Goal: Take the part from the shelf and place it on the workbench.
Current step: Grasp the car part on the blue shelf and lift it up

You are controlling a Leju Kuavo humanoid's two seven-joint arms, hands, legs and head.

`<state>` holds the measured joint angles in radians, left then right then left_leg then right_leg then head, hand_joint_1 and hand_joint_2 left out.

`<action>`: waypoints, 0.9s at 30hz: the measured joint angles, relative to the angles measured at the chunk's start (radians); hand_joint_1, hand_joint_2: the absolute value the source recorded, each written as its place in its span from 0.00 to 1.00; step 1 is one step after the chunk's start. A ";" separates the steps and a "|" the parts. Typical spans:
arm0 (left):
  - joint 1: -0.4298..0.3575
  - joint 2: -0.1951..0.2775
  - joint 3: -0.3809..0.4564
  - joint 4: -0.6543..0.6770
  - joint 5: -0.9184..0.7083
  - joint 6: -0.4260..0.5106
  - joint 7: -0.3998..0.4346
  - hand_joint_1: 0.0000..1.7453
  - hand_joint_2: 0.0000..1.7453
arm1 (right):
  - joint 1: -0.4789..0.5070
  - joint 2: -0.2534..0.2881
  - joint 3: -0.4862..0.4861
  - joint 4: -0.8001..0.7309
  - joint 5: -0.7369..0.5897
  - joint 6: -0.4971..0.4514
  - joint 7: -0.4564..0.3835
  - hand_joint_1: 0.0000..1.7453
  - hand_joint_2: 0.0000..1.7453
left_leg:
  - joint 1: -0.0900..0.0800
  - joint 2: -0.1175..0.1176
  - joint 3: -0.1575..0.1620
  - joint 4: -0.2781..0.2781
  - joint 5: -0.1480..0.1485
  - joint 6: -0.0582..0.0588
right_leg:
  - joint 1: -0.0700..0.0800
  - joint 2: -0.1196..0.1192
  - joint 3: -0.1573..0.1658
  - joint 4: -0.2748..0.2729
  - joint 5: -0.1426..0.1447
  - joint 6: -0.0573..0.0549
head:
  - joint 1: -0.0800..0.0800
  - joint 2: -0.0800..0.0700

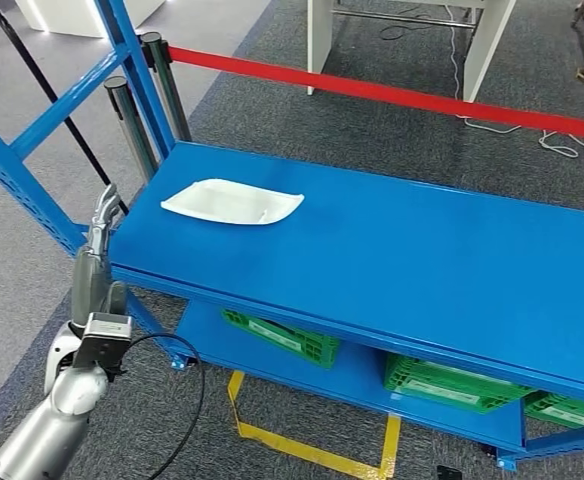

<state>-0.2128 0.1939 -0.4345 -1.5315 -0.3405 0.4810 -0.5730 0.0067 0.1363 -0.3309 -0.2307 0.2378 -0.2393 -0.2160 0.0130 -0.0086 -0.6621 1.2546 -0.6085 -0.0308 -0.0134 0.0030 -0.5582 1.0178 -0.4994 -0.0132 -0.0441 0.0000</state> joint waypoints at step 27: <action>-0.361 -0.010 -0.177 0.184 -0.137 -0.098 0.068 0.00 1.00 | -0.017 0.000 0.004 0.035 -0.005 0.140 0.221 0.00 0.00 | -0.009 0.001 -0.023 -0.059 0.065 0.012 | -0.002 0.001 -0.033 0.003 0.023 0.008 | -0.006 0.000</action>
<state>-0.5739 0.1835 -0.6118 -1.3474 -0.4779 0.3829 -0.5050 -0.0101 0.1359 -0.3270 -0.1961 0.2326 -0.0994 0.0048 0.0039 -0.0072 -0.6852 1.1955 -0.5430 -0.0187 -0.0155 0.0044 -0.5914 1.0203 -0.4766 -0.0051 -0.0498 0.0000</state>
